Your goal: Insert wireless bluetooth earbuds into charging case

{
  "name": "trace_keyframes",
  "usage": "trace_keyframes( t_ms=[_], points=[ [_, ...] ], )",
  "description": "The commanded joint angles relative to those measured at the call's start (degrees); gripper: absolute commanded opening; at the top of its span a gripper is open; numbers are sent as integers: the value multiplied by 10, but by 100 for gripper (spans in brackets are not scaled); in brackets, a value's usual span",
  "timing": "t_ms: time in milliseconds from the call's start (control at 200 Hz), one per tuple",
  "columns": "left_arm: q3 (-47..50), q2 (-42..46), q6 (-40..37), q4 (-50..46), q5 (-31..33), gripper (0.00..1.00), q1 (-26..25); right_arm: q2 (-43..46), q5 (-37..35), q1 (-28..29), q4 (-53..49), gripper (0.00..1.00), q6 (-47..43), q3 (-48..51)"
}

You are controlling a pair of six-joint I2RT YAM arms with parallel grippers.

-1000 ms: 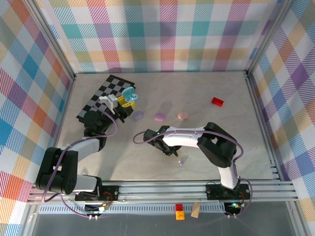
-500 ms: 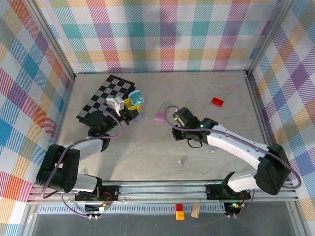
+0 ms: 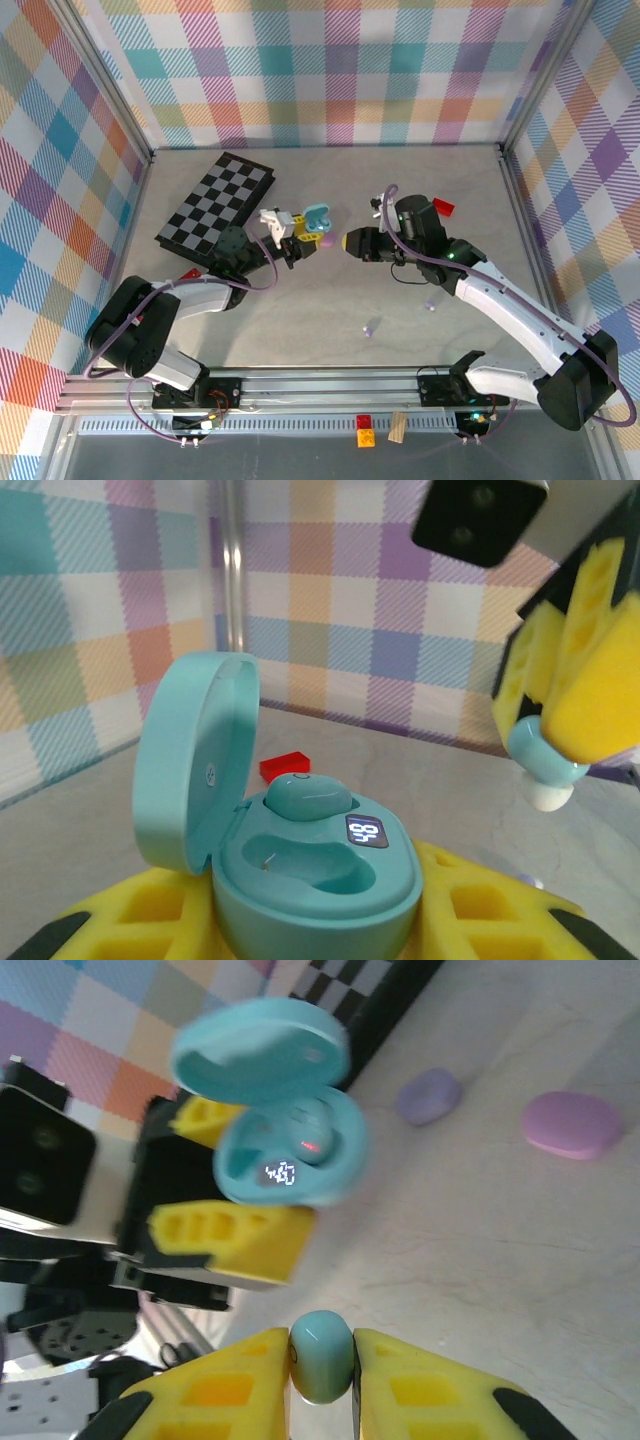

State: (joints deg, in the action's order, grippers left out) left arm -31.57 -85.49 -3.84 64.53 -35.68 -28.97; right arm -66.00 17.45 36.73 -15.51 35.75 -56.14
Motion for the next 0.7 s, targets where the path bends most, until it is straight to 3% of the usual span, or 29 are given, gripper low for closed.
trace_keyframes(
  t_ms=[0, 325, 695],
  points=[
    [-25, -6, -33, 5, 5, 34, -19, 1, 55, -3, 43, 20, 13, -17],
    [-45, -14, -89, -33, 7, 34, -61, -29, 63, -3, 65, 20, 12, -35],
    [-44, -1, -123, -56, 3, 35, -69, -47, 47, -6, 69, 19, 22, -35]
  ],
)
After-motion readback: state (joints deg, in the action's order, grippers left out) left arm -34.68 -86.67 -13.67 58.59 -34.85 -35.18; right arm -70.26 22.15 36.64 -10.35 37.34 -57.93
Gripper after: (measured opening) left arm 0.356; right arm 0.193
